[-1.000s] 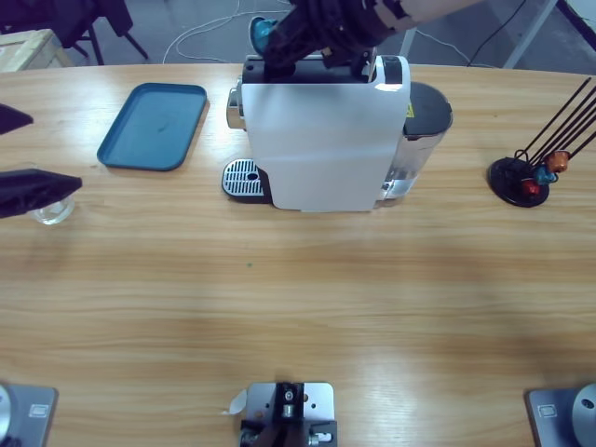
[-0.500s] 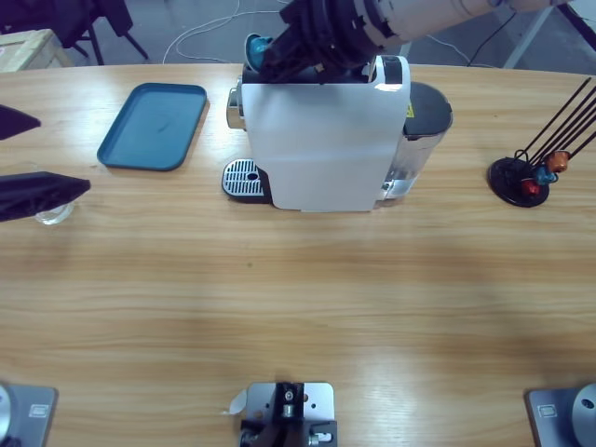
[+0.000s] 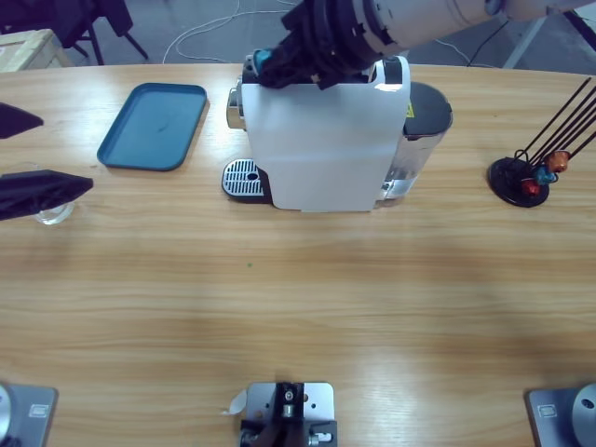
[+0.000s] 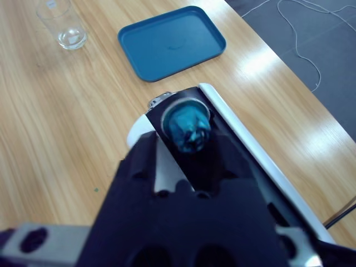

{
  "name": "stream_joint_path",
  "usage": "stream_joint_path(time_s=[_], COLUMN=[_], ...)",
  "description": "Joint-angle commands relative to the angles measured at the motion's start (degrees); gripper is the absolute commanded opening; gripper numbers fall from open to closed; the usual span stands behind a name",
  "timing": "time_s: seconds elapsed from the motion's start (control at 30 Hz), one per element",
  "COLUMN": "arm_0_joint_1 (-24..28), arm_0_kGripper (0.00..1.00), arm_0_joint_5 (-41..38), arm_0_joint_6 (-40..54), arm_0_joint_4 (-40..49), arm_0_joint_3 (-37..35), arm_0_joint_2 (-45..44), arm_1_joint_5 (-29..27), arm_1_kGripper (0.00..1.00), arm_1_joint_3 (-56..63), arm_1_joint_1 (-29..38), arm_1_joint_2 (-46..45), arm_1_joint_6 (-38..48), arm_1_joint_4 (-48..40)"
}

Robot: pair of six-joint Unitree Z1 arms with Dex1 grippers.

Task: Pour coffee

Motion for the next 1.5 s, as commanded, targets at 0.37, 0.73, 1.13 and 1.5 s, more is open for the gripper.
stream_joint_path(time_s=[0.37, 0.73, 1.13, 1.5], arm_0_joint_1=[-0.40, -1.27, -2.38, -2.38], arm_0_kGripper=[1.000, 1.000, 1.000, 1.000], arm_0_joint_5=[0.25, -0.54, -0.47, -0.37], arm_0_joint_6=[-0.37, -0.55, -1.08, -1.17], arm_0_joint_4=[-2.13, -1.57, -0.27, 0.01], arm_0_joint_3=[1.79, 0.70, -0.56, 0.40], arm_0_joint_2=[1.46, -1.65, -2.41, -2.32], arm_1_joint_5=[1.06, -6.64, -27.06, -14.35], arm_1_kGripper=[0.000, 0.000, 0.000, 0.000], arm_1_joint_3=[0.62, 22.84, 13.66, 12.31], arm_1_joint_1=[1.79, 6.17, -1.07, -2.71], arm_1_joint_2=[-5.86, -27.20, -19.09, -11.18], arm_1_joint_6=[1.79, 28.72, 43.76, 46.58], arm_1_joint_4=[3.32, 6.75, -3.64, -15.20])
